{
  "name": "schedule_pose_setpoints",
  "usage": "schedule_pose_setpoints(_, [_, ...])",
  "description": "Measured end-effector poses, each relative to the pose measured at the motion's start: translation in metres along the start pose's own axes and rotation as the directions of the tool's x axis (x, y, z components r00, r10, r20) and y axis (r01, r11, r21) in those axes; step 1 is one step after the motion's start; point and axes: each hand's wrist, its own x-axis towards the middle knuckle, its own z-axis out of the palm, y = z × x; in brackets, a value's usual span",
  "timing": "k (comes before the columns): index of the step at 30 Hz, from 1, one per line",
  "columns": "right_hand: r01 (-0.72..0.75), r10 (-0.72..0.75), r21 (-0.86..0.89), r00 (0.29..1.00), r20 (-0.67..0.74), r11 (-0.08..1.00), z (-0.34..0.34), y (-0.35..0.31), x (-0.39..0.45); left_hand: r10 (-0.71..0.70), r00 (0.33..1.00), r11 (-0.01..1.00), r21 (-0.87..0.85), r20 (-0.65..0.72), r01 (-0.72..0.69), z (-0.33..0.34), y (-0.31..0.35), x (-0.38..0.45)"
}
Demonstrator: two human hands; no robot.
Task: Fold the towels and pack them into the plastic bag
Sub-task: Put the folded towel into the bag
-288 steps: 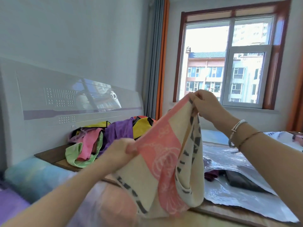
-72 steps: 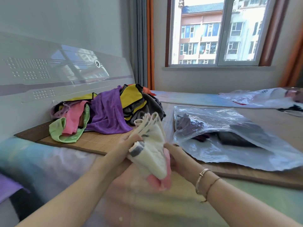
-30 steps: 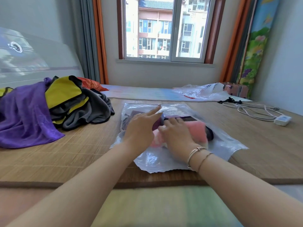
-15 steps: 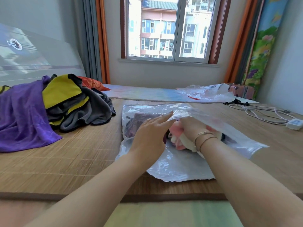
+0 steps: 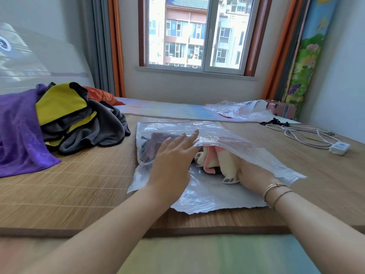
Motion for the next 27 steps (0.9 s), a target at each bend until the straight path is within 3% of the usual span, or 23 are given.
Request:
schedule_pose_setpoints(2, [-0.026,0.023,-0.065,0.999,-0.042,0.998,0.004,-0.006,0.0,-0.006,0.999,0.997,0.08,-0.052,0.011,0.006,0.004,-0.002])
schedule_pose_setpoints(6, [0.082,-0.046,0.135,0.968,-0.248,0.987,0.004,-0.03,0.006,0.102,0.967,0.965,0.26,-0.234,-0.039,0.022,0.012,-0.022])
schedule_pose_setpoints(8, [0.078,-0.035,0.171,0.97,-0.241,0.982,0.003,-0.029,0.016,0.257,0.952,0.92,0.343,-0.168,-0.188,0.037,0.017,-0.04])
schedule_pose_setpoints(10, [0.083,-0.044,0.229,0.984,-0.171,0.97,0.001,-0.026,0.019,0.281,0.959,0.927,0.265,-0.03,-0.263,0.059,0.022,-0.051])
schedule_pose_setpoints(12, [0.088,-0.033,0.373,0.988,-0.153,0.924,-0.001,-0.021,0.026,0.082,0.996,0.988,0.125,0.038,-0.086,0.08,0.024,-0.045])
schedule_pose_setpoints(14, [0.105,-0.041,0.493,0.99,-0.138,0.864,-0.002,-0.013,0.035,-0.192,0.971,0.975,-0.086,0.142,0.206,0.094,0.024,-0.026])
schedule_pose_setpoints(16, [0.163,-0.139,0.48,0.987,-0.085,0.862,-0.002,-0.005,0.043,-0.404,0.875,0.807,-0.347,0.267,0.478,0.098,0.024,0.0])
schedule_pose_setpoints(17, [0.196,-0.21,0.466,0.977,-0.023,0.863,0.0,-0.001,0.045,-0.456,0.837,0.719,-0.429,0.304,0.547,0.102,0.021,0.015])
schedule_pose_setpoints(20, [0.342,-0.395,0.31,0.91,0.127,0.887,0.011,0.008,0.048,-0.508,0.775,0.556,-0.544,0.377,0.629,0.115,0.013,0.048])
schedule_pose_setpoints(24, [0.337,-0.344,-0.088,0.936,-0.081,0.937,0.029,0.013,0.045,-0.522,0.772,0.631,-0.446,0.362,0.636,0.129,0.009,0.065])
schedule_pose_setpoints(27, [0.316,-0.317,-0.042,0.925,-0.21,0.948,0.033,0.015,0.042,-0.418,0.87,0.689,-0.532,0.262,0.492,0.123,0.02,0.071])
